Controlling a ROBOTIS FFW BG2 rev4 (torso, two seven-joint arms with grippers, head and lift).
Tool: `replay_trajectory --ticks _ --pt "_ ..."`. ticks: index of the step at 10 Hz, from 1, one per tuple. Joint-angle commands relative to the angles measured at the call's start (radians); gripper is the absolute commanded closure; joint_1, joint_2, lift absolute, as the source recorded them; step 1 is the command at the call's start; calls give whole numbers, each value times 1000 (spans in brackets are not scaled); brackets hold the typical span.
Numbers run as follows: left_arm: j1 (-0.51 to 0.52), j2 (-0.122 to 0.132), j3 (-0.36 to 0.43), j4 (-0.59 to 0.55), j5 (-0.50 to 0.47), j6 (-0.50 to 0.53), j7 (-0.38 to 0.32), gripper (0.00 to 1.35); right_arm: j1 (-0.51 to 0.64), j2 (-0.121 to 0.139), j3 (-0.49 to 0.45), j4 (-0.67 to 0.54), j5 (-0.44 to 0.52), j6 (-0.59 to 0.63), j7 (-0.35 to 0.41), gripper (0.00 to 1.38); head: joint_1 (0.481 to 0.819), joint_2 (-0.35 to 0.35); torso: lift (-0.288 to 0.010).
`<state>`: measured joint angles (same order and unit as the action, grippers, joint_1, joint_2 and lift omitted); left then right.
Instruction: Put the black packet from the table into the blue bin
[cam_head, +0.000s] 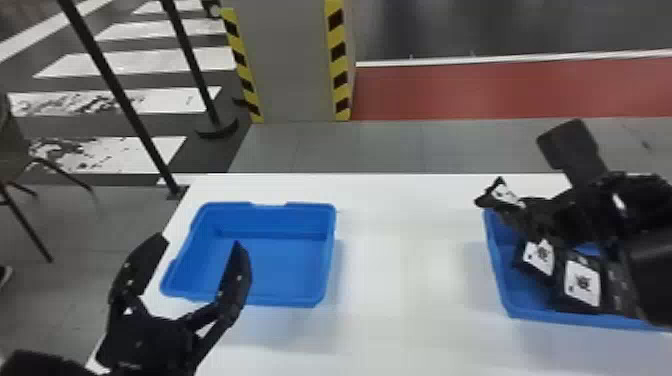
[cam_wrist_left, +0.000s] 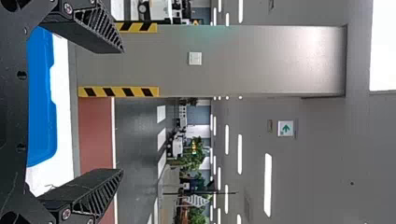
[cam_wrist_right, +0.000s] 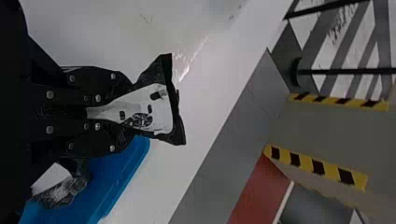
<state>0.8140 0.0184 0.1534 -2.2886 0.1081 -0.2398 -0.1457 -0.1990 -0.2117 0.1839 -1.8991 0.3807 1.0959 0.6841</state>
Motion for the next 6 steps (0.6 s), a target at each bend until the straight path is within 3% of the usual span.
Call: replay_trajectory --ticks 1,3,5,6 --pt "3 0 2 0 2 -1 0 114 71 0 -130 -112 88 94 2 1133 695 86 -110" --pt "1 0 2 0 4 -1 0 114 113 -8 -202 -110 120 109 12 1053 695 -3 -110" --pt "1 0 2 0 4 -1 0 114 152 -2 -244 -71 98 21 -8 383 695 -71 -110" --pt "3 0 2 0 4 -3 0 114 182 5 -278 -73 64 -36 -26 131 695 -79 -110"
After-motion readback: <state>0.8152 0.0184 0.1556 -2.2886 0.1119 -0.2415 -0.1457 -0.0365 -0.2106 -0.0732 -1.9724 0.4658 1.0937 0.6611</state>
